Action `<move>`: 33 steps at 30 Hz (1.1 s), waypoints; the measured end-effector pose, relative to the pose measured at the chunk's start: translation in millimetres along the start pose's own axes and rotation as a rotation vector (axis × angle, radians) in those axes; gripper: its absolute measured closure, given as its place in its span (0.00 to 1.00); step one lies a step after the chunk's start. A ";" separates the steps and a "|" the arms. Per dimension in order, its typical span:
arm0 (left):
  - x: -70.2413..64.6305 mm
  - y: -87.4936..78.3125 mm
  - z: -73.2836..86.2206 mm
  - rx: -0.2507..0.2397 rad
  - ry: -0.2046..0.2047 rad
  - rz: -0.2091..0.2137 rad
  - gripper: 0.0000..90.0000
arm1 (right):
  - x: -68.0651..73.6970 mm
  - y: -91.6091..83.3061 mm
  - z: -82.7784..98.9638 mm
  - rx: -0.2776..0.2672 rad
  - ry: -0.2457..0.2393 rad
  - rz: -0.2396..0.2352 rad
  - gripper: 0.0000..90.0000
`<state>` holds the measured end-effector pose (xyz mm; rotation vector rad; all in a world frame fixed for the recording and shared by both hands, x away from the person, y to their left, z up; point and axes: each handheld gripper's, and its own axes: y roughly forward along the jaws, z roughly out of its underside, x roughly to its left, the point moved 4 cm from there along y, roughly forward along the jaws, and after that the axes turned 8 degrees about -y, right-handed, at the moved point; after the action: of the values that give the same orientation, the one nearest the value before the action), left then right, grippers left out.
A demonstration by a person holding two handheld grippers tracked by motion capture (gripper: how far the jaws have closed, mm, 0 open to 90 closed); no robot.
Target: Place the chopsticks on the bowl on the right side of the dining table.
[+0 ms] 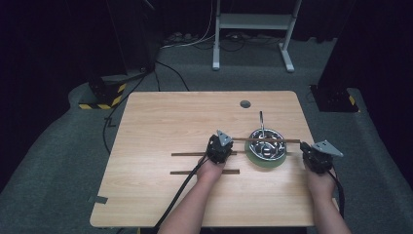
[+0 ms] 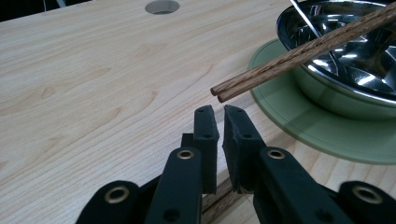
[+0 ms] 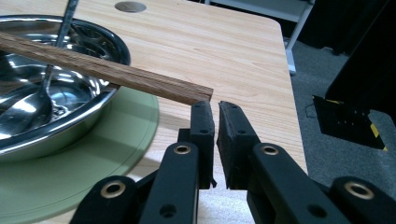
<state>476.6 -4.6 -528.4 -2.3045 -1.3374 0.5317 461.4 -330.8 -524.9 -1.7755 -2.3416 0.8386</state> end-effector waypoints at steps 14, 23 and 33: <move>23.0 -51.4 18.5 -0.002 -0.047 -0.013 0.67 | 38.3 -31.6 -7.1 -0.029 -0.076 -0.027 0.76; 54.2 -108.5 50.1 -0.109 -0.244 -0.033 0.54 | 102.3 -48.7 -20.3 -0.015 -0.102 -0.169 0.63; 161.1 -187.8 116.0 0.090 -0.114 -0.224 0.36 | 184.5 -37.7 -12.2 0.122 -0.079 -0.381 0.52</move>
<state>356.3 240.4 -543.9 -2.0464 -1.5685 0.6426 373.9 -164.7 -543.5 -1.2141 -2.4976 0.9751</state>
